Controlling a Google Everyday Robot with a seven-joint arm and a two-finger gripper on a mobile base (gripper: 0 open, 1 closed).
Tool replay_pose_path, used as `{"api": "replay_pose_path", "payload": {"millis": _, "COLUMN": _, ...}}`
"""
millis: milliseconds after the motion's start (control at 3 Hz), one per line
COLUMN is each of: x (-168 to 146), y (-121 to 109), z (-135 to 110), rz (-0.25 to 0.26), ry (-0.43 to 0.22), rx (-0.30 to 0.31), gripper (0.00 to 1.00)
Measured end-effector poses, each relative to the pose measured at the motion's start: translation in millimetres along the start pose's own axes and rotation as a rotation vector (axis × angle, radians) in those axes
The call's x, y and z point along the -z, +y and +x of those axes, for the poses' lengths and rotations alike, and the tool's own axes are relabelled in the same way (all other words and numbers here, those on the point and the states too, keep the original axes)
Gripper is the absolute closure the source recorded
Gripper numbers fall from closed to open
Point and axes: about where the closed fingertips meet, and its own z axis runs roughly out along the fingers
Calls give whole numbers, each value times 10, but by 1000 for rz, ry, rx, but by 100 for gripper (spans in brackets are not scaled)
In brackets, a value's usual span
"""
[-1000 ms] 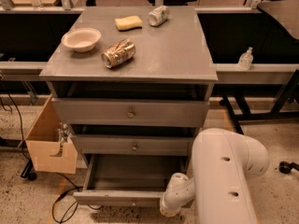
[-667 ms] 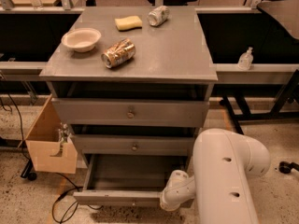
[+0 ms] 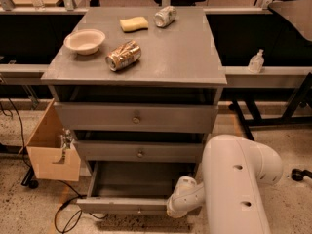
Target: Close bottom drawer
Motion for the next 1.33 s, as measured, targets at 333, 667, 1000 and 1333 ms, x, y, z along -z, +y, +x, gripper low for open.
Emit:
{"api": "replay_pose_path", "payload": {"millis": 333, "x": 10, "y": -37, "z": 95, "rz": 11, "ry": 19, "rx": 8, "gripper": 100}}
{"api": "replay_pose_path", "payload": {"millis": 667, "x": 17, "y": -56, "z": 143, "rz": 15, "ry": 25, "rx": 10, "gripper": 100}}
{"api": "replay_pose_path", "payload": {"millis": 1000, "x": 32, "y": -91, "z": 242, "rz": 24, "ry": 37, "rx": 15, "gripper": 100}}
{"api": "replay_pose_path", "payload": {"millis": 1333, "x": 52, "y": -160, "z": 439, "rz": 28, "ry": 58, "rx": 15, "gripper": 100}}
